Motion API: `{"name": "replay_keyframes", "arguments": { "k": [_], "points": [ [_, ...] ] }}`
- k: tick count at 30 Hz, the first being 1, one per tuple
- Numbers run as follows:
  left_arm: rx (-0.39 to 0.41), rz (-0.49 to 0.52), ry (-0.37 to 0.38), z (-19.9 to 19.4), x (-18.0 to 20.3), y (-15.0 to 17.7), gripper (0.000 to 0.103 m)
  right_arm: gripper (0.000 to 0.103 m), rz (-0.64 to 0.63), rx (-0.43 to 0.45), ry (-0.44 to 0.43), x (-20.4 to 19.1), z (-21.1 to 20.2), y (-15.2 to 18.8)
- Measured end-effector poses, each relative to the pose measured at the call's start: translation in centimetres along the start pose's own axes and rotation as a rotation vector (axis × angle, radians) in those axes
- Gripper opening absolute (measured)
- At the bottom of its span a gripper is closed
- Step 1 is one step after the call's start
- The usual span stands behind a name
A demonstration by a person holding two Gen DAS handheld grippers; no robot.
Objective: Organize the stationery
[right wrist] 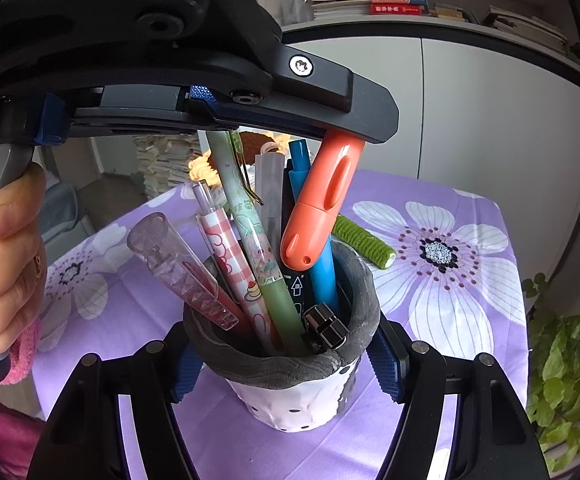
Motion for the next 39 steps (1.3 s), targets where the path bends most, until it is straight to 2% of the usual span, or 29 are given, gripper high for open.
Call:
{"name": "replay_keyframes", "arguments": {
  "k": [10,20,24,37,39],
  "points": [
    [-0.023,0.014,-0.004,-0.8,0.0,0.4,0.01,0.071,0.005,-0.001,-0.003,0.1,0.0,-0.1],
    [-0.107,0.004,0.007,-0.1,-0.4,0.0,0.01,0.071,0.003,-0.002,-0.002,0.0,0.0,0.0],
    [-0.111,-0.007,-0.002,-0.3,-0.8,-0.1,0.004,0.071,0.005,-0.013,0.002,0.0,0.0,0.0],
    [-0.124,0.034,0.05,-0.6,0.3,-0.5,0.004,0.071,0.003,-0.025,0.014,-0.2,0.2,0.2],
    [-0.127,0.034,0.047,-0.6,0.3,-0.4,0.004,0.075,0.007,-0.027,0.012,-0.1,0.1,0.3]
  ]
}}
Point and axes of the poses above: each gripper's, at about its wrist camera, not at the fingertips, and z roughly the way its jaws point, x to its right, y to its underside, the point moved 1 cm from there along z, roughly the way its jaws point, and after that the axes turned 15 degrees about z, right-handed, at the moved point
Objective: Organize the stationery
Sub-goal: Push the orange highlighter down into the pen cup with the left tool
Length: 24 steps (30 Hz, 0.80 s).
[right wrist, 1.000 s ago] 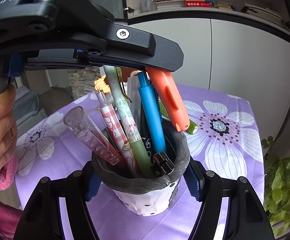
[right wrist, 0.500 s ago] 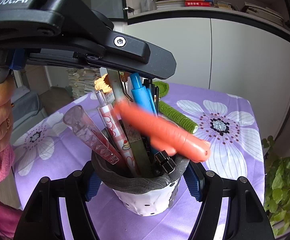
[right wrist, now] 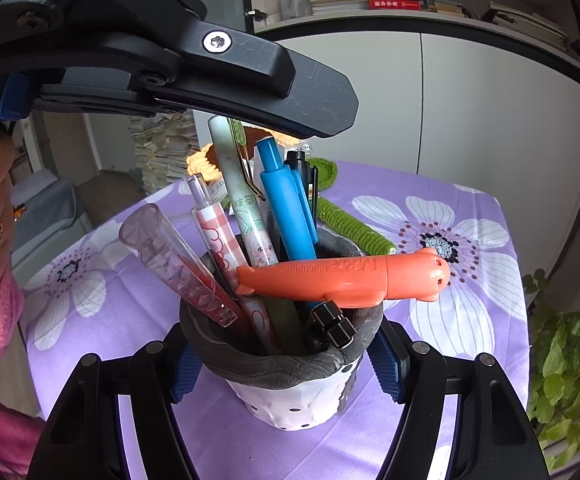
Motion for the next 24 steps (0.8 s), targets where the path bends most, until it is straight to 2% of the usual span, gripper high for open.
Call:
{"name": "replay_keyframes", "arguments": {
  "k": [3,10,15,19,24],
  "points": [
    [-0.001,-0.006,-0.012,-0.1,-0.3,0.1,0.005,0.085,0.01,-0.001,-0.006,0.1,-0.3,0.2],
    [-0.011,-0.001,-0.015,0.1,0.0,-0.1,0.007,0.086,0.005,-0.012,0.028,1.2,-2.1,1.4],
    [-0.033,0.04,-0.035,1.2,1.5,-0.6,0.035,0.086,0.038,-0.014,0.061,2.6,-3.2,1.6],
    [-0.063,0.058,-0.05,2.2,2.3,-1.2,0.035,0.086,0.042,0.001,0.072,2.8,-3.8,1.8],
    [-0.124,0.086,-0.097,4.4,2.9,-1.8,0.033,0.086,0.059,0.01,0.012,2.6,-3.7,1.8]
  ]
}}
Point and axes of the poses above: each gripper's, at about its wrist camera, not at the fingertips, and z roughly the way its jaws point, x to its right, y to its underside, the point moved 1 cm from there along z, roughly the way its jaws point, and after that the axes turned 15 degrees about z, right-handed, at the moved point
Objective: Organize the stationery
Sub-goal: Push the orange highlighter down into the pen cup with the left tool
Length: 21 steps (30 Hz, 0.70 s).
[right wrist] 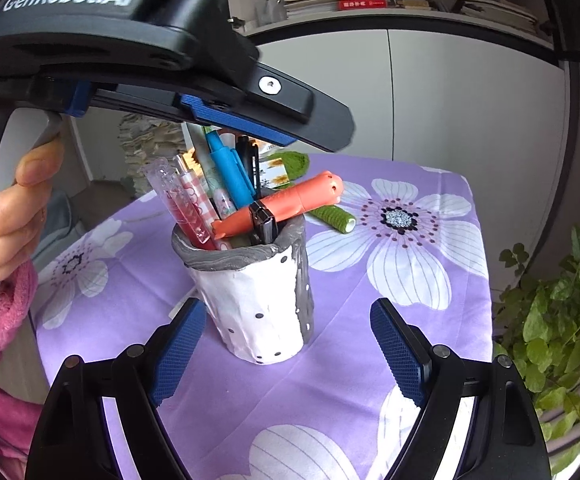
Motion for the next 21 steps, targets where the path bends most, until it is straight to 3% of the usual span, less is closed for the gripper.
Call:
{"name": "replay_keyframes", "arguments": {
  "k": [8,14,21],
  "points": [
    [-0.069,0.059,-0.072,2.4,0.7,-0.3,0.032,0.086,0.027,0.024,-0.036,0.3,-0.4,-0.2],
    [-0.076,0.045,-0.036,1.9,0.8,-0.5,0.035,0.086,0.025,0.015,-0.035,0.3,-0.2,-0.2],
    [-0.118,0.085,-0.075,1.9,1.3,-0.4,0.034,0.086,0.025,0.013,-0.026,0.3,0.0,0.0]
  ]
}}
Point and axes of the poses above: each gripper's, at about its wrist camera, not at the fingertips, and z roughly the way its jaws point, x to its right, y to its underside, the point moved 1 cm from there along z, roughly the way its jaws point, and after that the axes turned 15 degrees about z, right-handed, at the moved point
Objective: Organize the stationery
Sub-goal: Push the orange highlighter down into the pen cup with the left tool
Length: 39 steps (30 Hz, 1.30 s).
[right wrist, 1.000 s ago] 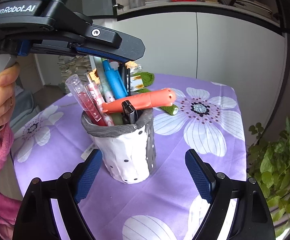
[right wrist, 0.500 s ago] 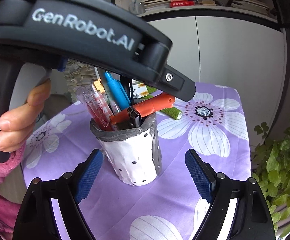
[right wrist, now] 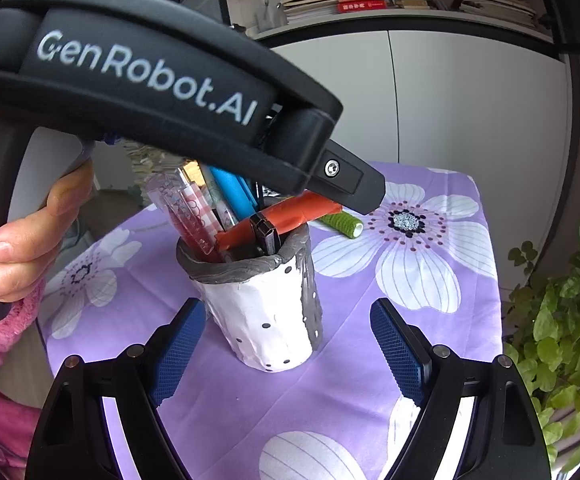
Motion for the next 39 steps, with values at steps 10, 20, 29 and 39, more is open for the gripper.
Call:
{"name": "replay_keyframes", "arguments": {
  "k": [10,20,29,39],
  "points": [
    [-0.02,-0.01,0.016,-0.1,0.0,0.4,0.029,0.086,0.015,0.004,-0.007,0.2,-0.1,0.0],
    [-0.009,0.003,-0.031,-0.1,0.0,0.7,0.012,0.086,0.023,-0.002,-0.015,-0.1,0.2,-0.2],
    [0.118,-0.042,-0.05,-4.2,-1.1,1.8,0.011,0.086,-0.01,0.008,-0.028,-1.2,0.6,-0.2],
    [0.186,-0.166,0.028,-4.8,-2.8,4.3,0.011,0.086,-0.05,0.007,-0.032,-2.5,2.4,-0.9]
  ]
}}
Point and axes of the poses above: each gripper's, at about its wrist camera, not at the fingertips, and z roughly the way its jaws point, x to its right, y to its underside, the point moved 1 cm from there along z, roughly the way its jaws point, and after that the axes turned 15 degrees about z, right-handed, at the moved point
